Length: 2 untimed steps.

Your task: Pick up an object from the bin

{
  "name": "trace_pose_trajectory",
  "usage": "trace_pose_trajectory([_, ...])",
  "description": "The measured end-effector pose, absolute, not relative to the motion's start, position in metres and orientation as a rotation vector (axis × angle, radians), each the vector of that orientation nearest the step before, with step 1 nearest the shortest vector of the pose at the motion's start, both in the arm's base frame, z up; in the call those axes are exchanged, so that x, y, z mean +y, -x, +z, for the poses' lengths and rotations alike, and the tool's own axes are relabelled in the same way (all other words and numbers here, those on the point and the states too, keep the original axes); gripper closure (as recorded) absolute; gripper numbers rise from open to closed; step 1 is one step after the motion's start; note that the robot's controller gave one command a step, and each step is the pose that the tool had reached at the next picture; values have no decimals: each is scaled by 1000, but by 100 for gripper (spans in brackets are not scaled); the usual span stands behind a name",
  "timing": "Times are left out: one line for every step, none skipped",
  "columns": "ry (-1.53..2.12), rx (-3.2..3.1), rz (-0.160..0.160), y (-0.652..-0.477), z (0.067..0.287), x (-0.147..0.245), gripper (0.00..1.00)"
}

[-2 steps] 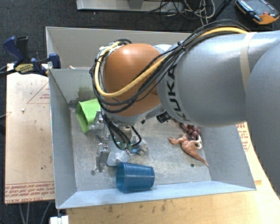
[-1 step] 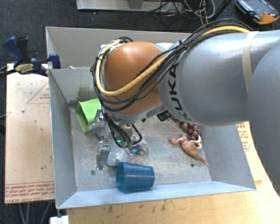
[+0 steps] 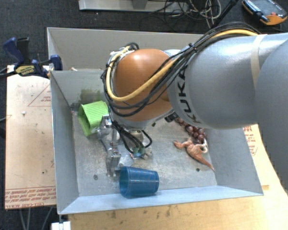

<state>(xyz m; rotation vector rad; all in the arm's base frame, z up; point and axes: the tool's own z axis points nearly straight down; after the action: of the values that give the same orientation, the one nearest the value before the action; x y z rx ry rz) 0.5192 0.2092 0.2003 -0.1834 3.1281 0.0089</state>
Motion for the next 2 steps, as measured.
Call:
trace_pose_trajectory([488,3108,-1,-514,175,175,0])
trace_pose_trajectory([262,3123,4,-519,127,170,0])
